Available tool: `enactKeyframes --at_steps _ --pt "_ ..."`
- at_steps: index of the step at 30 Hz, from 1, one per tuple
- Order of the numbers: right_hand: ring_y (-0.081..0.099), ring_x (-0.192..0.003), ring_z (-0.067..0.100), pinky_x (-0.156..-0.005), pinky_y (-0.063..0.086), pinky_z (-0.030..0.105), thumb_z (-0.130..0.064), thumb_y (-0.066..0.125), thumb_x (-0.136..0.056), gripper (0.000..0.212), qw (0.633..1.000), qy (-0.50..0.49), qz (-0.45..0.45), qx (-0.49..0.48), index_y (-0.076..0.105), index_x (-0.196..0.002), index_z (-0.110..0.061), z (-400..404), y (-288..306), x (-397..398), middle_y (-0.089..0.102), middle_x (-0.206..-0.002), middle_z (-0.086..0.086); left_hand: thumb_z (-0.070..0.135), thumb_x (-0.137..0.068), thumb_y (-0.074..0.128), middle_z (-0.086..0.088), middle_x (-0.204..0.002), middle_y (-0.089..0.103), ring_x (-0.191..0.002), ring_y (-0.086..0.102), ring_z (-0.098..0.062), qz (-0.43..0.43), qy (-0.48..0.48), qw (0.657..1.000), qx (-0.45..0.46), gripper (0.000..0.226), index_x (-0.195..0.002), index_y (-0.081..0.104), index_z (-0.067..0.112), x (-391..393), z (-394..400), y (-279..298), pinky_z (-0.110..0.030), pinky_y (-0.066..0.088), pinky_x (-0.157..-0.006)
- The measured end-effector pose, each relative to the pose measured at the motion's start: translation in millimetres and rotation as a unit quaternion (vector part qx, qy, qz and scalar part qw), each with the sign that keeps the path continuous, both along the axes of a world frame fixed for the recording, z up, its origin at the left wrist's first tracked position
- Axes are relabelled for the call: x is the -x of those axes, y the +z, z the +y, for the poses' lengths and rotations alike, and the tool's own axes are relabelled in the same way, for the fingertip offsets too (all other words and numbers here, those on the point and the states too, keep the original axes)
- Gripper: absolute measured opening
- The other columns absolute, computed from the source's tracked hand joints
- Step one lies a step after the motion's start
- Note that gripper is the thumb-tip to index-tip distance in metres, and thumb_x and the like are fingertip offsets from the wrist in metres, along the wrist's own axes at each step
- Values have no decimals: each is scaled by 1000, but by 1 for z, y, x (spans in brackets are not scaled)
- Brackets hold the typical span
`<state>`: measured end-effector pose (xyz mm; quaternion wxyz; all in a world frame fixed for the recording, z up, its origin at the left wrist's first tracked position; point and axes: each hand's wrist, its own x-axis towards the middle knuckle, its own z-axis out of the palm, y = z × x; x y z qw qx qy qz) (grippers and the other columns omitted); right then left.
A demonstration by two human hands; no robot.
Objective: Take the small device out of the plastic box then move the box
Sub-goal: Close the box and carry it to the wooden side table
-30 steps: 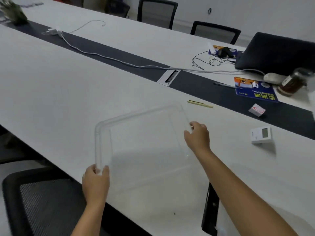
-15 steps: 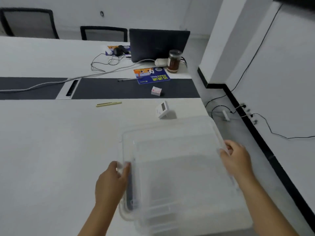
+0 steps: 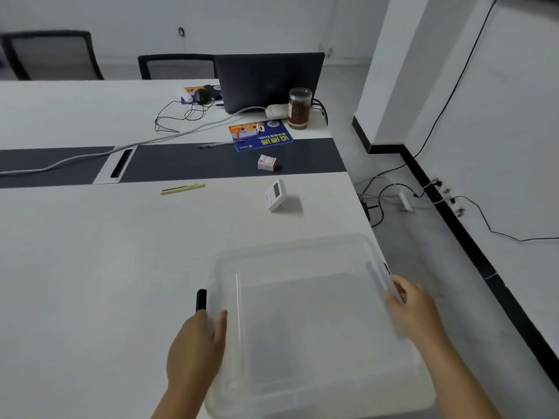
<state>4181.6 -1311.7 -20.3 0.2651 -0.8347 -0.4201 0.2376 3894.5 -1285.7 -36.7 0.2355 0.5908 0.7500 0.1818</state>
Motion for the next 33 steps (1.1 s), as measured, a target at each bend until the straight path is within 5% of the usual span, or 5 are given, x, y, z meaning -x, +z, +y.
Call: enactKeyframes --at_steps 6,12,16,23,33 --pt "51 -84 25 -56 37 29 -16 51 -88 31 986 -24 157 42 53 -118 -10 -3 2 -8 55 -98 10 28 -87 48 -36 -100 51 -91 51 -49 -99 48 994 22 40 -81 51 -11 1 6 -9 -47 44 -76" --pt "51 -111 31 -79 39 33 -24 54 -86 49 995 -24 85 39 40 -130 -10 12 5 -4 55 -122 14 27 -88 45 -24 -83 54 -67 42 -29 -107 31 994 12 34 -58 37 13 -2 35 1 -31 27 -48" --pt "44 -119 36 -91 41 42 -23 59 -82 61 997 -33 -54 42 33 -133 -2 27 12 6 48 -129 24 30 -81 57 -21 -111 58 -91 55 -35 -144 77 986 36 51 -119 41 0 0 52 10 -36 40 -67" --pt "47 -61 29 -49 31 31 -31 58 -83 37 998 -51 17 40 38 -57 -12 15 -1 6 44 -56 4 54 -43 57 -4 -75 57 -77 53 -25 -307 135 937 96 47 -73 57 18 12 7 13 -30 37 -63" --pt "48 -66 29 -59 34 32 -28 60 -81 28 999 -31 -42 -2 51 -78 -2 11 -9 10 49 -63 7 15 -77 65 -6 -100 51 -87 48 -25 -313 163 936 4 46 -117 43 7 -2 6 6 -32 35 -76"
